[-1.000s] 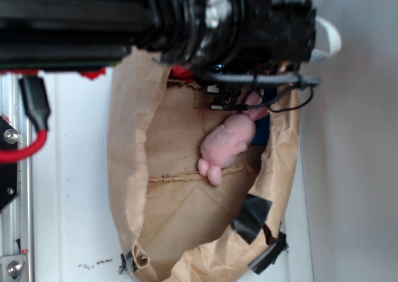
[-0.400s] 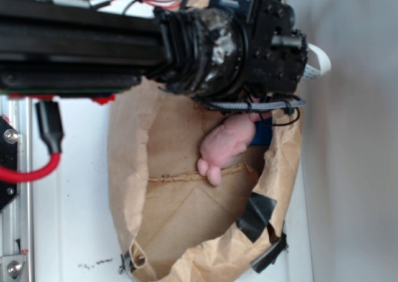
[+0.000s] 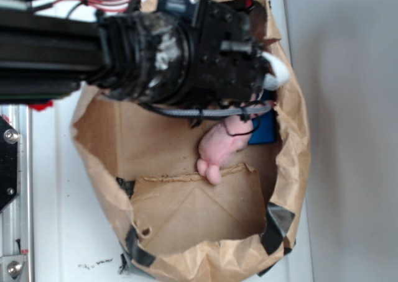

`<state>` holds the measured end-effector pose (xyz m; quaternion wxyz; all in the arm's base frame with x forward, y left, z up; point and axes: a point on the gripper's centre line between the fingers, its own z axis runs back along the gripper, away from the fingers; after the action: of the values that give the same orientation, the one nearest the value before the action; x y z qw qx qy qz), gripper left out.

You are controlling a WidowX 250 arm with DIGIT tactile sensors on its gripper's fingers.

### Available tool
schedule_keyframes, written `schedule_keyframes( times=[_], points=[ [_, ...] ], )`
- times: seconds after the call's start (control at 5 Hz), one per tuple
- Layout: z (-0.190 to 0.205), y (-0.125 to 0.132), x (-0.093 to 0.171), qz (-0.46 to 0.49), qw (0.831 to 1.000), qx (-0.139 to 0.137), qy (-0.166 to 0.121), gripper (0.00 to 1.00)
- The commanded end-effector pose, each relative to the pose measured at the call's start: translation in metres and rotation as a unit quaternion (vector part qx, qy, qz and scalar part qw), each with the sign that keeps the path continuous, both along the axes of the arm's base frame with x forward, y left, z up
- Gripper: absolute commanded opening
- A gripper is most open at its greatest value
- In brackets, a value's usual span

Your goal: Grab the green animal.

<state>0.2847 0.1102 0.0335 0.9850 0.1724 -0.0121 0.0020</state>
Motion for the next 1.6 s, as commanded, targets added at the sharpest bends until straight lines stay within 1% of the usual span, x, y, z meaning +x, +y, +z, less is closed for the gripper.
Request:
schedule_keyframes(
  times=[0.0,0.2,0.4,0.6,0.8,1.0,1.2,1.4],
  points=[
    [0.047,-0.002,-0.019,-0.01,0.999,-0.02,-0.04,0.0],
    [0.079,-0.006,-0.035,-0.036,0.996,-0.077,-0.04,0.0],
    [0.096,0.001,-0.029,-0.041,0.993,-0.103,-0.043,0.0],
    [0.087,0.011,0.0,-0.034,0.994,-0.092,-0.042,1.0],
    [0.079,0.013,0.02,-0.035,0.995,-0.084,-0.047,1.0],
    [0.074,0.01,0.032,-0.039,0.994,-0.084,-0.051,1.0],
    [0.064,0.005,0.042,-0.039,0.995,-0.079,-0.049,1.0],
    [0.05,-0.001,0.045,-0.052,0.995,-0.066,-0.047,1.0]
  ],
)
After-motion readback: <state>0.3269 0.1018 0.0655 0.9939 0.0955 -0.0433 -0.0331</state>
